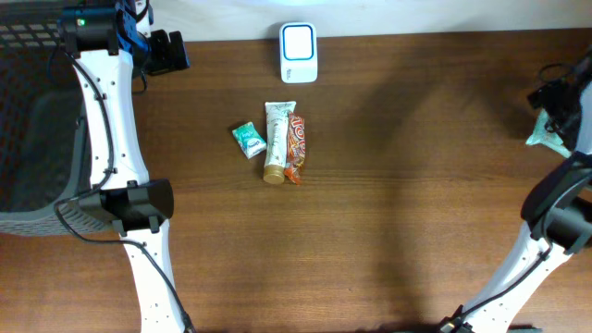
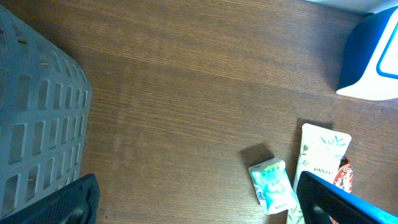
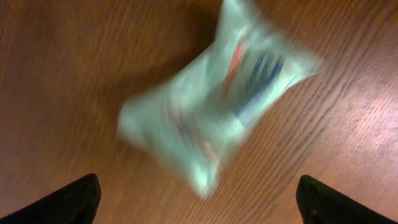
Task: Scan the item barcode
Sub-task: 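Lift the wipes pack toward the scanner, then drop it at the far right edge, then reach the right gripper to the red candy bar and grasp it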
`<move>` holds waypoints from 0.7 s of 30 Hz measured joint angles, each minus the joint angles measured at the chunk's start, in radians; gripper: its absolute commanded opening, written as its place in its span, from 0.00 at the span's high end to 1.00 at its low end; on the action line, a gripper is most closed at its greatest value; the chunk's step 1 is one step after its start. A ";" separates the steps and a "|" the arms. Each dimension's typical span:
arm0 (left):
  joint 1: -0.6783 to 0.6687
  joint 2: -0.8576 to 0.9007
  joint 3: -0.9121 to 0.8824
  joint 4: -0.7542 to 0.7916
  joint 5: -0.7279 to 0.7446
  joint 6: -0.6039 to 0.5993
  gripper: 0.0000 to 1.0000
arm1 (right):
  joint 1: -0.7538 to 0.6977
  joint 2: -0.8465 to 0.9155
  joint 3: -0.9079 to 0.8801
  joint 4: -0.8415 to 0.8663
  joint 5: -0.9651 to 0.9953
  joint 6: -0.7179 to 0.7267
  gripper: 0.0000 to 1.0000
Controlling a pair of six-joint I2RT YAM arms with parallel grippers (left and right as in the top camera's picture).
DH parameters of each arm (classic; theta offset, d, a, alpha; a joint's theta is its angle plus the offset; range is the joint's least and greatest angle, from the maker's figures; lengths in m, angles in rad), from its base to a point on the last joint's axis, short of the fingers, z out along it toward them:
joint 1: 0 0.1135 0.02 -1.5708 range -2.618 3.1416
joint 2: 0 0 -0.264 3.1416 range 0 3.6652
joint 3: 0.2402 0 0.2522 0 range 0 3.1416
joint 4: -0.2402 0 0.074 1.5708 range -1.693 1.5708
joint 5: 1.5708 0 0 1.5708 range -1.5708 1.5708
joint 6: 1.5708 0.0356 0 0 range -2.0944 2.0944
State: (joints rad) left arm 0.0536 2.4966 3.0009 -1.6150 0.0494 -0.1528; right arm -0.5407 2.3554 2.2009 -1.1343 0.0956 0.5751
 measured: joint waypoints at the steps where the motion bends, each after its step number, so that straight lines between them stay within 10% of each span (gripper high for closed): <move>1: 0.000 0.000 0.000 0.000 0.000 0.000 0.01 | -0.016 0.000 0.000 0.001 -0.072 -0.016 0.01; 9: 0.000 0.000 0.000 0.000 0.000 0.000 0.01 | 0.154 0.000 0.000 -0.094 -0.572 -0.258 0.01; 21: 0.000 0.000 0.000 0.000 0.000 0.000 0.01 | 0.780 0.004 0.000 -0.039 -0.492 -0.323 0.17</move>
State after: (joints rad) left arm 0.0536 2.4966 3.0009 -1.6150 0.0494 -0.1528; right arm 0.2390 2.3596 2.2013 -1.1732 -0.3962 0.2520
